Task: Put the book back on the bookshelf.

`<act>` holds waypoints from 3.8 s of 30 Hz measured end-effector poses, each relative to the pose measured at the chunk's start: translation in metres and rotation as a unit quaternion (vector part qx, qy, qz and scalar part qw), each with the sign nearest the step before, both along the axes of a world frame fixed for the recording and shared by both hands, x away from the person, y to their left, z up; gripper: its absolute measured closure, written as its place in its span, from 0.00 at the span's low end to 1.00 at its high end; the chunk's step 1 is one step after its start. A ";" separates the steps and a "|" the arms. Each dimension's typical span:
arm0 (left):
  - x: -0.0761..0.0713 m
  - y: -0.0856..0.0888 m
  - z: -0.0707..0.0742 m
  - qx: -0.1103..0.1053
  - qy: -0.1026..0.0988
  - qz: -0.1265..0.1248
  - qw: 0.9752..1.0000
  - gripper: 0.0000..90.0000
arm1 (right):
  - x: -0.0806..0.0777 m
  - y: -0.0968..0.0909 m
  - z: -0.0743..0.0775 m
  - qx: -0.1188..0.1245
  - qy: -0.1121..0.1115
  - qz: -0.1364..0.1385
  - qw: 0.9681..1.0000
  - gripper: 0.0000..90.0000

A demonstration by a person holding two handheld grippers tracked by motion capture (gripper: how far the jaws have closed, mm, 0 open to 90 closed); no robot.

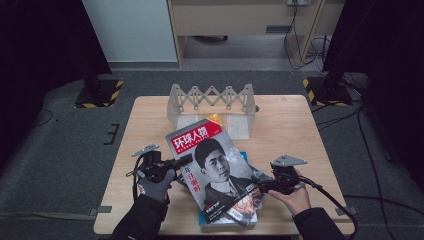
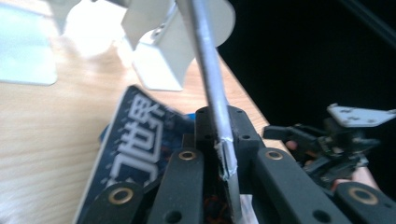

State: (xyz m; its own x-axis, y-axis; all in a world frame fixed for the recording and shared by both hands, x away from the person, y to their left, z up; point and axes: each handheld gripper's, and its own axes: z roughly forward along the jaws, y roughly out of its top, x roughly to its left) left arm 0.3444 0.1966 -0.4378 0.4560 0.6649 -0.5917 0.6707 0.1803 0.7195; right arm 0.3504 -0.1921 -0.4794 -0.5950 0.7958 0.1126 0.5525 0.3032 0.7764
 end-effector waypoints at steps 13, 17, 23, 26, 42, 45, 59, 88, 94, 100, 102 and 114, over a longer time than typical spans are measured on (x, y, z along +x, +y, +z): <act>-0.004 -0.011 -0.037 0.066 0.058 -0.031 0.996 0.71 | -0.001 0.003 -0.001 0.006 0.005 0.006 1.000 0.10; -0.004 -0.007 -0.041 0.103 0.055 -0.029 0.993 0.54 | -0.002 0.003 -0.002 0.006 0.005 0.007 1.000 0.10; 0.004 0.010 -0.044 0.119 0.049 -0.007 0.992 0.33 | -0.001 0.004 -0.001 0.009 0.001 0.005 1.000 0.10; 0.012 0.017 -0.048 0.122 0.048 -0.002 0.991 0.31 | 0.000 0.007 0.004 0.001 -0.009 0.011 1.000 0.10; 0.043 0.027 -0.063 0.102 0.037 -0.016 0.994 0.27 | 0.003 0.036 -0.009 -0.017 0.021 0.040 0.999 0.10; 0.048 0.026 -0.067 0.096 0.034 -0.014 0.995 0.28 | 0.003 0.037 -0.009 -0.014 0.020 0.039 0.999 0.10; 0.050 0.028 -0.067 0.089 0.047 -0.017 0.995 0.47 | 0.002 0.036 -0.011 -0.014 0.016 0.037 0.999 0.11; 0.037 0.024 -0.051 0.046 0.027 -0.032 0.998 0.56 | 0.001 0.037 -0.012 -0.016 0.011 0.040 0.999 0.11; 0.044 0.019 -0.052 0.044 0.033 -0.047 0.997 0.54 | 0.002 0.037 -0.013 -0.015 0.009 0.043 0.999 0.11; 0.046 0.019 -0.052 0.042 0.041 -0.043 0.997 0.70 | 0.002 0.037 -0.013 -0.015 0.008 0.045 0.999 0.11; 0.046 0.020 -0.050 0.037 0.039 -0.040 0.998 0.74 | 0.002 0.037 -0.013 -0.015 0.008 0.046 0.999 0.11; 0.040 0.015 -0.033 0.030 0.024 -0.030 0.999 0.86 | 0.002 0.036 -0.012 -0.014 0.013 0.047 0.999 0.11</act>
State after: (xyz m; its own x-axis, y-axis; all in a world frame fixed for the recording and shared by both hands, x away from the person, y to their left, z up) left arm 0.3842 0.2114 -0.4704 0.4676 0.6727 -0.5735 0.7131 0.0964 0.6944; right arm 0.3524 -0.1560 -0.4911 -0.6651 0.7390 0.1071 0.5397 0.3766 0.7529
